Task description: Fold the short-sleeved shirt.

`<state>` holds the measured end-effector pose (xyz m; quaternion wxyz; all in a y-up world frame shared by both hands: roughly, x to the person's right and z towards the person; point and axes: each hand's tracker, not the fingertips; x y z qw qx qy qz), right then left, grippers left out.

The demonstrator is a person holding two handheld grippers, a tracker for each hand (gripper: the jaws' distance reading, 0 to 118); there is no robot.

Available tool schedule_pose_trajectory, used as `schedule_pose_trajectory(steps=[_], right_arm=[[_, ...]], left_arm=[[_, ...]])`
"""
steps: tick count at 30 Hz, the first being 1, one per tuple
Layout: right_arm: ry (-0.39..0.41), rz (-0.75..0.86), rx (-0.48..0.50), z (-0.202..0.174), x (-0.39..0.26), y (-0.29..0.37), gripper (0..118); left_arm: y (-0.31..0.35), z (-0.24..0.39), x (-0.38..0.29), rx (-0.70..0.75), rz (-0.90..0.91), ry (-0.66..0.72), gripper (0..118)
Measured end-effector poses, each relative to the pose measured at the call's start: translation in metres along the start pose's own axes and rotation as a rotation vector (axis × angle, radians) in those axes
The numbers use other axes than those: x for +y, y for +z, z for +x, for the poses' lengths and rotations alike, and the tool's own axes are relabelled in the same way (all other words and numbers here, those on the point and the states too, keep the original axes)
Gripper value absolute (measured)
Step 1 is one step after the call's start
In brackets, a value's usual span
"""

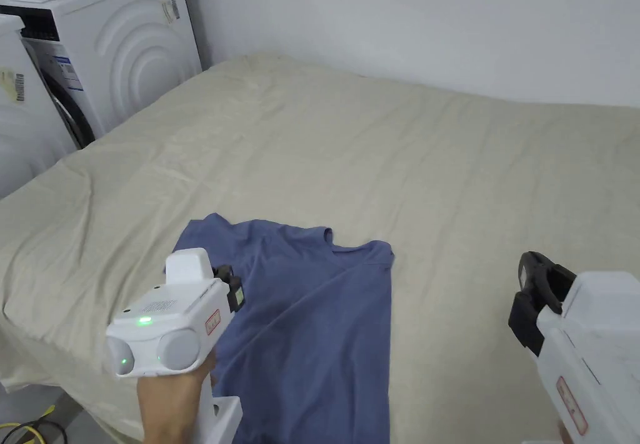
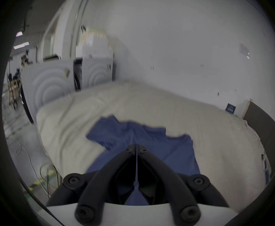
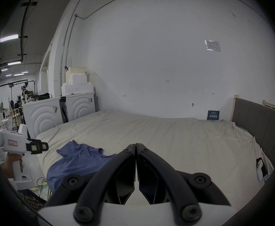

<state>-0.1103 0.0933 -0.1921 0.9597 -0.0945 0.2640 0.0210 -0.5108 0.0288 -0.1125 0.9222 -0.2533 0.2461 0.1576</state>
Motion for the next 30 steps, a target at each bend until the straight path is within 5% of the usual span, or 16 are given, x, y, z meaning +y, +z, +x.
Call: schedule_pose_trajectory(steps=[4, 8, 14, 16, 20, 23, 25, 30], right_arm=[[0.001, -0.018, -0.024, 0.015, -0.008, 0.0, 0], [-0.003, -0.044, -0.039, 0.024, -0.013, -0.001, 0], [-0.004, -0.073, -0.056, 0.034, -0.019, -0.001, 0], [-0.002, -0.08, -0.063, 0.038, -0.023, 0.0, 0], [-0.011, -0.097, -0.079, 0.045, -0.027, 0.003, 0], [-0.031, -0.105, -0.091, 0.051, -0.029, 0.004, 0], [-0.042, -0.106, -0.095, 0.053, -0.028, 0.006, 0], [-0.049, -0.079, -0.097, 0.058, -0.021, 0.013, 0]], left_arm=[[-0.044, 0.007, -0.009, 0.001, -0.179, 0.025, 33], [-0.075, 0.021, -0.024, 0.041, -0.301, -0.051, 104], [-0.11, 0.032, -0.044, 0.051, -0.44, -0.11, 109], [-0.105, 0.044, -0.047, 0.06, -0.503, -0.135, 106], [-0.104, 0.053, -0.043, 0.055, -0.517, -0.179, 77], [-0.099, 0.056, -0.042, 0.025, -0.5, -0.205, 23], [-0.096, 0.056, -0.044, 0.017, -0.495, -0.239, 4], [-0.078, 0.037, -0.032, -0.08, -0.401, -0.077, 0]])
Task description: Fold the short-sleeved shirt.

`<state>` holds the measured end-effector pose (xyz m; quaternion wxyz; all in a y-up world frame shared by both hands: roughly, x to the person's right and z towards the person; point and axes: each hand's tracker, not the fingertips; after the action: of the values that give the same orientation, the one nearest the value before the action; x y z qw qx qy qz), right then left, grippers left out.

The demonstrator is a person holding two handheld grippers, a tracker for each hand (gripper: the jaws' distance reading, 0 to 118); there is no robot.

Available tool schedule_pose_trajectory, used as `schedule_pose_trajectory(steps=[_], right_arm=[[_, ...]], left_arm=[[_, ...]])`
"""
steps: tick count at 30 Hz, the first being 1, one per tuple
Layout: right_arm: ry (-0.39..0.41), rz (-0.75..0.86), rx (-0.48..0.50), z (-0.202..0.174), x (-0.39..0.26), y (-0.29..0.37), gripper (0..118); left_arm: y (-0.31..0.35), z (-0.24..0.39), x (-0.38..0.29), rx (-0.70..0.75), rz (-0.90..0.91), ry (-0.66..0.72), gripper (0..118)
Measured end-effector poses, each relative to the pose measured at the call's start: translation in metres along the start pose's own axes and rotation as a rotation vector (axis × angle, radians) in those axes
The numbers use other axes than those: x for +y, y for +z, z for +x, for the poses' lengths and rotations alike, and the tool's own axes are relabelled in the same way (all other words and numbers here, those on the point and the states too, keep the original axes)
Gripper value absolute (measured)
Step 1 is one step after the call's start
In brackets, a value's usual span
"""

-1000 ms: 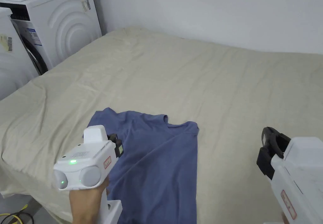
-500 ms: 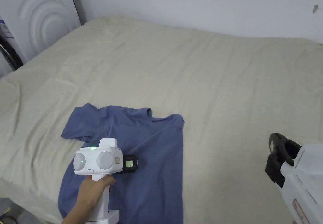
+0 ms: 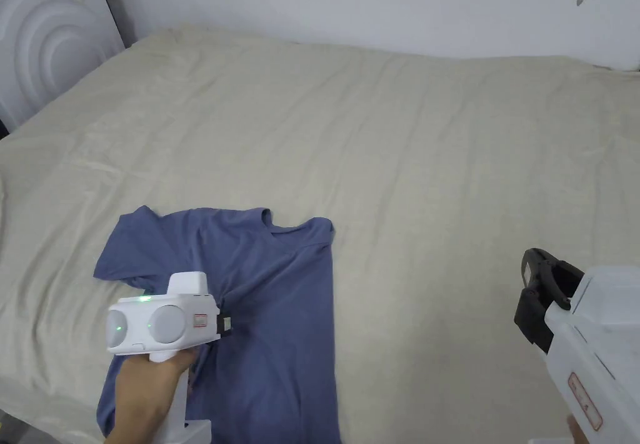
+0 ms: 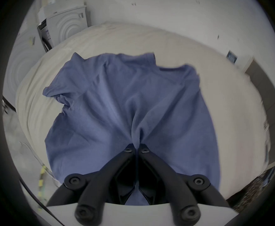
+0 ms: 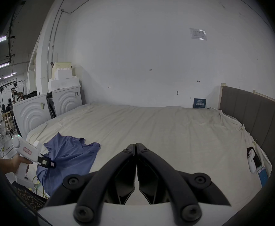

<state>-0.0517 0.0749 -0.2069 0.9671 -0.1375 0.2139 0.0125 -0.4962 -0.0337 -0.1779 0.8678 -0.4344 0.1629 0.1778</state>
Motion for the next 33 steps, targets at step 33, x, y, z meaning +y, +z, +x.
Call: schedule_pose_trajectory(steps=[33], right_arm=[[-0.046, 0.176, -0.282, 0.043, 0.028, 0.055, 0]], left_arm=[[0.178, 0.307, 0.119, -0.735, 0.347, -0.37, 0]])
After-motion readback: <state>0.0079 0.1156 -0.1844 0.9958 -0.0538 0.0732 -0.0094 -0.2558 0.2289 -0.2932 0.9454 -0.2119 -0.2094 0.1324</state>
